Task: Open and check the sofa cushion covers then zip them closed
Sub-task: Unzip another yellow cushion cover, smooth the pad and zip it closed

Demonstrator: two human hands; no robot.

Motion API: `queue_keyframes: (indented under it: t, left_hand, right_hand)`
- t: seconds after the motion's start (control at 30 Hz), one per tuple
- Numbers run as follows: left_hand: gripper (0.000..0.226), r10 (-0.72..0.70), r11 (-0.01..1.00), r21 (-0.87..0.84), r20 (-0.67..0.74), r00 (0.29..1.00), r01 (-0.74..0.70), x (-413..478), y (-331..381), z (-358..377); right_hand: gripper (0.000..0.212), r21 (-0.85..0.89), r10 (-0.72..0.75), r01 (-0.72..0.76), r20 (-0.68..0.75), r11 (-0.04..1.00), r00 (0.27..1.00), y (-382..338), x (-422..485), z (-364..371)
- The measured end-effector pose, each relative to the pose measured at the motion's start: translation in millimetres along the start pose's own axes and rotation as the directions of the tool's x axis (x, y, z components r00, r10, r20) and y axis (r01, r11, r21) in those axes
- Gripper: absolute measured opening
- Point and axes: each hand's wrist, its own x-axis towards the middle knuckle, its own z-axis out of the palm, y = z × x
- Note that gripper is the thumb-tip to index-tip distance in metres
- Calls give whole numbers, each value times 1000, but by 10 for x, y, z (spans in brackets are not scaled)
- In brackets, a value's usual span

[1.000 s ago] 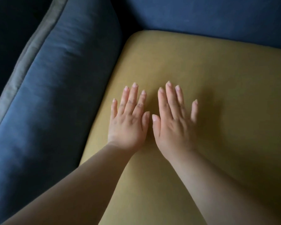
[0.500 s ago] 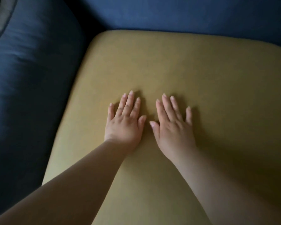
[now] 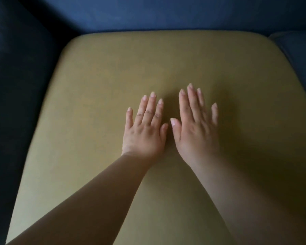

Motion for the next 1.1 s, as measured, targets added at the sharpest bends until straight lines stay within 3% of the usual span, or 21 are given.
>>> queue_keyframes:
  t: [0.07, 0.1, 0.27, 0.43, 0.5, 0.6, 0.77, 0.83, 1.0, 1.03, 1.1]
  left_hand:
    - [60, -36, 998, 46, 121, 992, 31, -10, 61, 91]
    - [61, -51, 998, 51, 130, 990, 45, -7, 89, 104]
    - [66, 62, 998, 15, -70, 996, -61, 24, 444, 43]
    - [62, 21, 997, 65, 103, 994, -28, 36, 731, 272]
    - [62, 3, 998, 62, 85, 996, -8, 93, 814, 262]
    - [65, 98, 995, 28, -45, 994, -97, 128, 1095, 232]
    - [63, 69, 996, 51, 101, 992, -75, 197, 1454, 387]
    - [62, 83, 995, 55, 49, 995, -86, 231, 1591, 358]
    - [65, 217, 976, 11, -74, 973, -216, 297, 2152, 266]
    - [64, 225, 974, 0, -77, 971, -226, 308, 2267, 289]
    - [60, 218, 976, -8, -7, 976, -218, 317, 2457, 425]
  right_hand:
    - [67, -38, -17, 24, 158, 999, 987, 170, -123, 64]
    - [67, -34, -36, 43, 169, 999, 985, 250, -166, 78]
    - [64, -15, 28, -29, -54, 999, 998, 547, -170, -231]
    - [68, -49, 111, -103, 201, 993, 973, 933, -365, -115]
    - [67, 8, 87, -89, 146, 996, 985, 993, -318, -178]
    - [66, 1, 106, -106, -8, 994, 994, 1199, -324, -359]
    - [72, -47, 152, -145, 264, 988, 952, 1581, -456, -314]
    - [72, -11, 145, -146, 208, 989, 967, 1651, -444, -391]
    - [68, 20, 225, -224, -108, 974, 968, 2033, -479, -695]
    - [68, 7, 252, -253, -101, 968, 962, 2142, -515, -713]
    - [69, -27, 301, -300, 51, 954, 952, 2344, -599, -673]
